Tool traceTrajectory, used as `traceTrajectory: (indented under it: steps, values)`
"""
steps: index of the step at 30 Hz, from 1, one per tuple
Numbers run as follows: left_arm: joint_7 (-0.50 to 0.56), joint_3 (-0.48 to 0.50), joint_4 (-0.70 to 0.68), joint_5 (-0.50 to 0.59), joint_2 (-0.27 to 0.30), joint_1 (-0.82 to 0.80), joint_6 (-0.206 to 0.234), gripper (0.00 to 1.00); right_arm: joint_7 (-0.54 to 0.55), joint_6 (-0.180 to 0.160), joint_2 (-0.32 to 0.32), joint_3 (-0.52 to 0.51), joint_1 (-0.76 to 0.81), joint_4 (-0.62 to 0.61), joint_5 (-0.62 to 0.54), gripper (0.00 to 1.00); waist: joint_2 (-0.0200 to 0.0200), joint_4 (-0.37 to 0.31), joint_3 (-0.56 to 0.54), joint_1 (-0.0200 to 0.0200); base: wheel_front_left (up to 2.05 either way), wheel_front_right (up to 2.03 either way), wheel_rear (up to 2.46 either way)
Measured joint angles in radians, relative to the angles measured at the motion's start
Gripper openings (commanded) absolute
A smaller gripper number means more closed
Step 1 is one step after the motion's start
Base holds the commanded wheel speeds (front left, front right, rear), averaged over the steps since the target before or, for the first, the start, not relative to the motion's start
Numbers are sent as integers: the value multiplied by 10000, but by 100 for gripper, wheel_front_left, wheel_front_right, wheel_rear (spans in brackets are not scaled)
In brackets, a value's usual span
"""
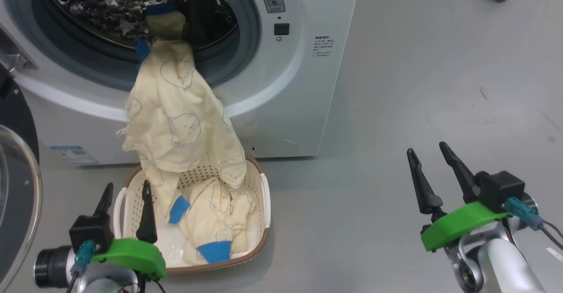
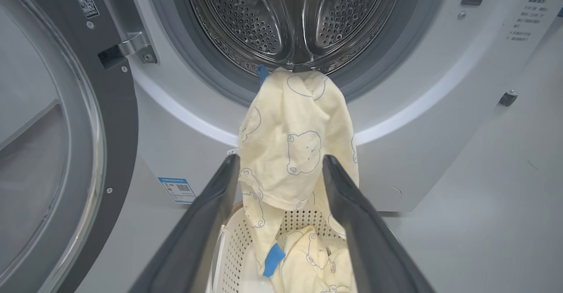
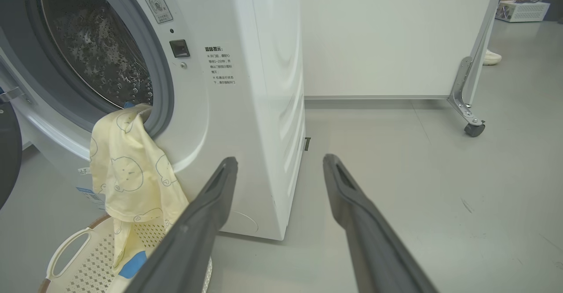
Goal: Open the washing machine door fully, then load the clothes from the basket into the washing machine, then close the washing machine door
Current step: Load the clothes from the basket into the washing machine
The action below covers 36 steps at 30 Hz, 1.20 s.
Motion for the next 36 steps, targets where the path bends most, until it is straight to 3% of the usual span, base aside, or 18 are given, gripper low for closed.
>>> traceTrajectory:
  steps: [10,18,36]
  values:
    - [163,-94,136,-104,0,-121,-15,100,92,0,0,96,-6,-98,0,100,0,-22,225,0,0,0,0]
    - [324,-84,1147,-393,4,-1068,-165,100,84,0,0,336,-236,-136,33,100,0,-159,884,1,0,0,0]
    - [155,-100,4715,-715,-33,-4273,-2428,100,-155,0,0,798,-1515,-190,364,100,0,-957,2810,2,0,0,0]
